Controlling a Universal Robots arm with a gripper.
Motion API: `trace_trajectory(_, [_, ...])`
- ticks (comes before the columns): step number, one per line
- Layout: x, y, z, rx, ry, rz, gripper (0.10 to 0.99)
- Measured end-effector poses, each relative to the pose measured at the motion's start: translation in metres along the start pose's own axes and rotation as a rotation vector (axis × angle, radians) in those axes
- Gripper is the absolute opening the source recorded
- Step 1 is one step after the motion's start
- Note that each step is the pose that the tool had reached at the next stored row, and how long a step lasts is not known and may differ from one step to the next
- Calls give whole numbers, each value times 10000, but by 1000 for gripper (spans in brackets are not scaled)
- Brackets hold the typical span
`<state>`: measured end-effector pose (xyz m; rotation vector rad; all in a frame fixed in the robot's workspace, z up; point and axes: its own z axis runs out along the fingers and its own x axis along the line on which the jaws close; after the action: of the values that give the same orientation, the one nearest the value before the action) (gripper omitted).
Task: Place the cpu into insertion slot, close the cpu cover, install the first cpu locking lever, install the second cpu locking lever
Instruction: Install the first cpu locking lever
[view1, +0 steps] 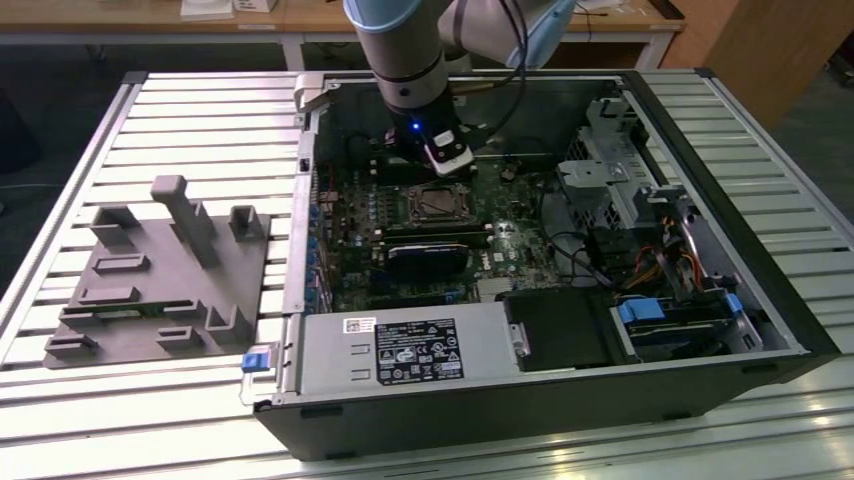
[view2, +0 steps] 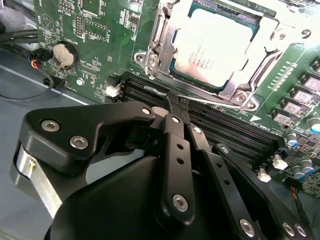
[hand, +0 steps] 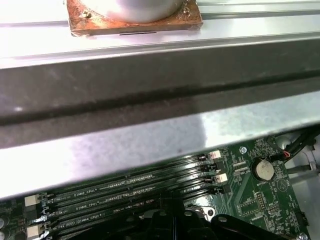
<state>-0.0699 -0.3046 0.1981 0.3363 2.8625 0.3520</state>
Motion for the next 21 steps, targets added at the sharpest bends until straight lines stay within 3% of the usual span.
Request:
trace_trajectory(13, [21,-16,48,236,-96,-70,106])
trace_trajectory(21, [28,-25,80,281,-113,-77,106])
